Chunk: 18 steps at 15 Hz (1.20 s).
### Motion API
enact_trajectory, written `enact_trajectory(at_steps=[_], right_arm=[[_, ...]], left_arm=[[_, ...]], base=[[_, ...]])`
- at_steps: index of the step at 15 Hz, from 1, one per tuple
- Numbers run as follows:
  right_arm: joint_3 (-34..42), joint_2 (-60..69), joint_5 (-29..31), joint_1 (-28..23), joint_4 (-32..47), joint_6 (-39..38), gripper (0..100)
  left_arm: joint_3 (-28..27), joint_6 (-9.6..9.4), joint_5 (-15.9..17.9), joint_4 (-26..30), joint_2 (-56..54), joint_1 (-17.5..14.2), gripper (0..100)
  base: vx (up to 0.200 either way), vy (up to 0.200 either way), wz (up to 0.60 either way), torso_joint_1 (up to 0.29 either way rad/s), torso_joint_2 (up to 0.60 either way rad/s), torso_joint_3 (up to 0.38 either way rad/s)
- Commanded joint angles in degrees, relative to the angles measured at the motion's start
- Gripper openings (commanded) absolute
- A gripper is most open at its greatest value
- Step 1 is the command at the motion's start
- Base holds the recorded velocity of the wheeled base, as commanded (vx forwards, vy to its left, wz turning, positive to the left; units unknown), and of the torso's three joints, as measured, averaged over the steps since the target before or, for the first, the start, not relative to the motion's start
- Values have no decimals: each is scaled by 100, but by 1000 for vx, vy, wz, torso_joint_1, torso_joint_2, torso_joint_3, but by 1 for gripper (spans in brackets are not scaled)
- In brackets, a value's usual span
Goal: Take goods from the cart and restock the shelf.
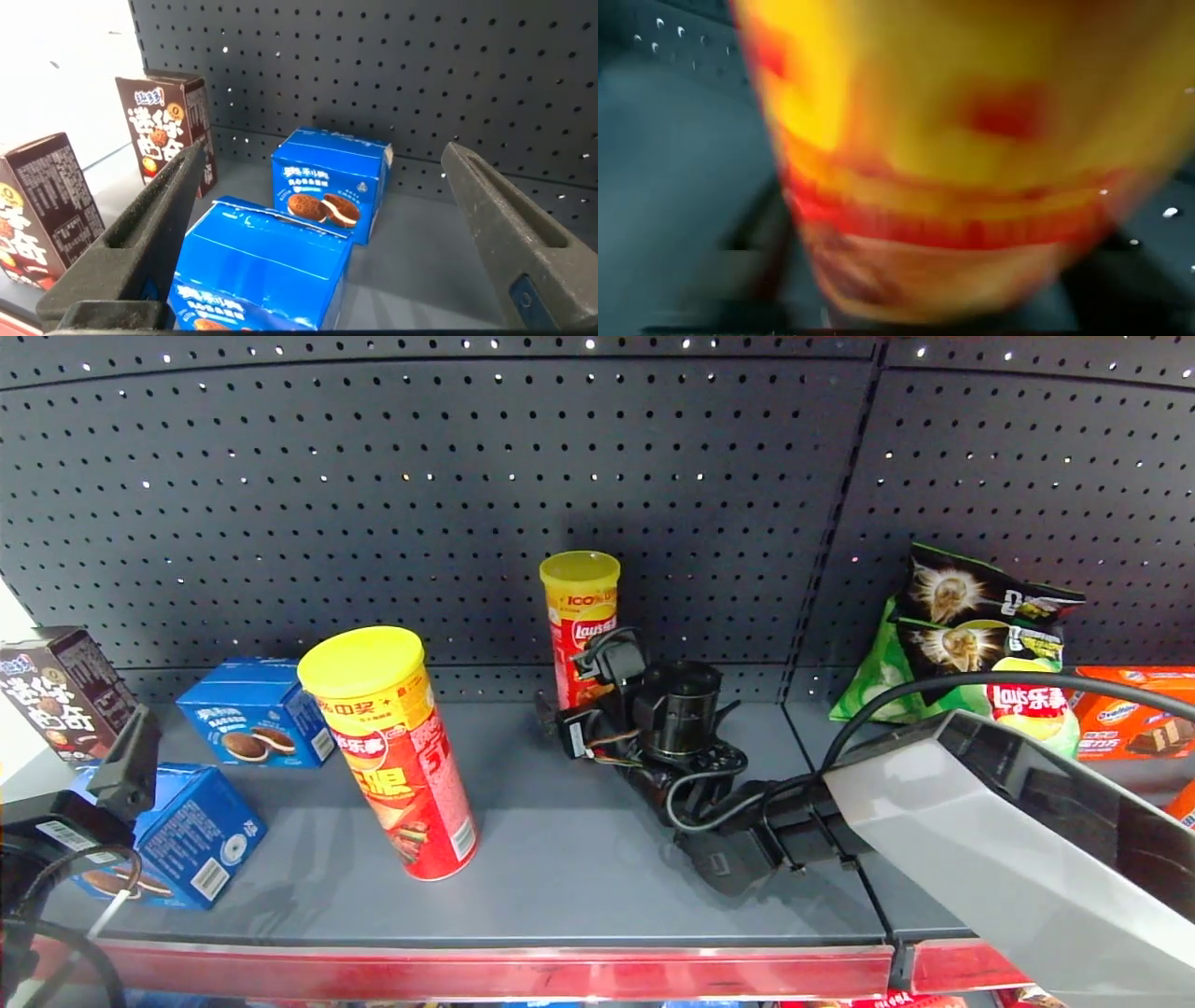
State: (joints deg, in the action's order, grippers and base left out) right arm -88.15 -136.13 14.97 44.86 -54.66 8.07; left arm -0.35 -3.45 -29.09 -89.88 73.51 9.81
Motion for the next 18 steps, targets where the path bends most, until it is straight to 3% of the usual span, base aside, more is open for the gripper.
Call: enact_trajectory(at_steps=[1, 12, 18], right_arm=[[8, 60, -3, -4, -44, 2, 100], [237, 852, 173, -127, -53, -42, 100], [1749, 2231, 226, -320, 131, -78, 100]], left_arm=[[0, -7, -1, -12, -3, 3, 100], [0, 2, -1, -12, -12, 29, 100], [0, 2, -1, -12, 6, 38, 100]], base=[[0, 0, 0, 0, 0, 0], [0, 0, 0, 0, 0, 0], [0, 0, 0, 0, 0, 0]])
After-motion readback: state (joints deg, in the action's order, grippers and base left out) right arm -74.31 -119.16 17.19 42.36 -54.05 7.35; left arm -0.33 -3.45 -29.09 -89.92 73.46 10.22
